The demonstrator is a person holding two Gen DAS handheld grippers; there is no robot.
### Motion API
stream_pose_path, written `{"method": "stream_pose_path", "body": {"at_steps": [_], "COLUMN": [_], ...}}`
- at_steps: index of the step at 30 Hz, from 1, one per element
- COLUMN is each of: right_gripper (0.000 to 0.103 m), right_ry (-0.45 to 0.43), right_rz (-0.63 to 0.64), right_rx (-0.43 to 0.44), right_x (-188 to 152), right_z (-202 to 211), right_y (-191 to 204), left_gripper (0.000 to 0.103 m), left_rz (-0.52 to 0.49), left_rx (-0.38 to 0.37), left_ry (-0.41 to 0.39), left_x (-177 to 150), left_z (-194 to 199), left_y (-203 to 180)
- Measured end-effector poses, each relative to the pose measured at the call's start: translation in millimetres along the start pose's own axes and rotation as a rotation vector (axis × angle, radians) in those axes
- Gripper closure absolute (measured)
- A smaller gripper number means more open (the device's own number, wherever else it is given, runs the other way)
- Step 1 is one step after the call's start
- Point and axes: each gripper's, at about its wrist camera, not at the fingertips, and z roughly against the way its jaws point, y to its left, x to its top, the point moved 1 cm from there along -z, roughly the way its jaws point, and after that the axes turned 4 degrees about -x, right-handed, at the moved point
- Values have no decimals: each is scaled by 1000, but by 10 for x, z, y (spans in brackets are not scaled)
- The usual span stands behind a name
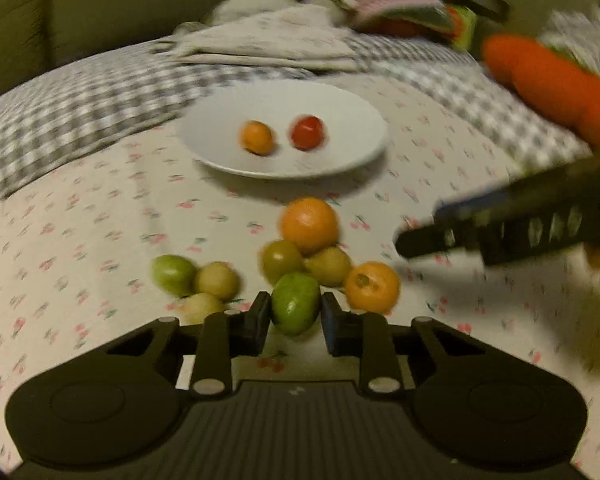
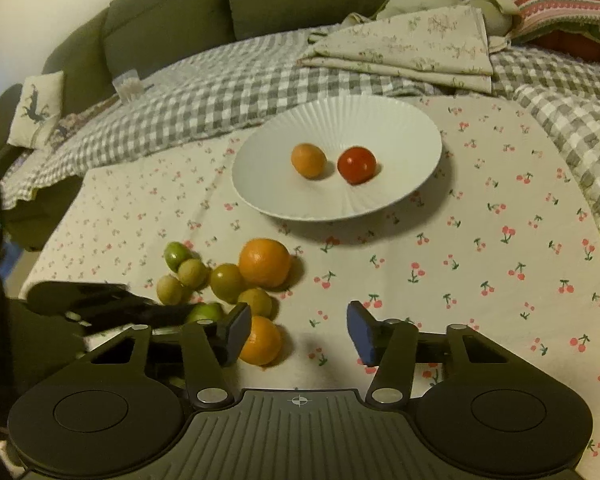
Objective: Organize fruits
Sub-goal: 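Return both tools to the fruit pile, left tool grasping a green lime, then grasp an orange with the right tool while the left tool holds the lime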
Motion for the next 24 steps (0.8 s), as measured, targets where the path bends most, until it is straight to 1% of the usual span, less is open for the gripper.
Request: {"method": "stream_pose_path", "body": {"at_steps": [3, 5, 9, 11, 15, 18, 20, 22, 24], "right_gripper": [53, 53, 53, 53, 53, 54, 59, 71, 71], "right_ry": [10, 20, 37, 44, 56, 50, 41, 34, 32], "right_rz": [7, 17, 67, 95, 148, 174, 183, 188, 188], "right_rx": [-2, 4, 15, 14, 1, -16, -26, -31, -32], "right_x": [-16, -29, -65, -93, -149, -168, -162, -152, -141], "right_z": [-57, -101, -200, -259, -372, -425, -440, -444, -434], "right_y": [3, 40, 182, 261, 392, 438, 456, 464, 468], "left_gripper": [78, 78, 78, 78, 77, 77, 77, 78, 77], "left_rz": [128, 186, 241, 280, 288, 295, 297, 296, 299], "left_rx": [33, 61, 137, 151, 176, 174, 176, 179, 179], "left_ry": [-17, -25, -30, -23, -37, -42, -43, -43, -43], "left_x": [28, 27, 17, 9, 4, 10, 16, 16, 15], "left_z": [163, 223, 225, 219, 237, 243, 244, 244, 250], "left_y": [171, 258, 397, 461, 489, 497, 501, 501, 502]}}
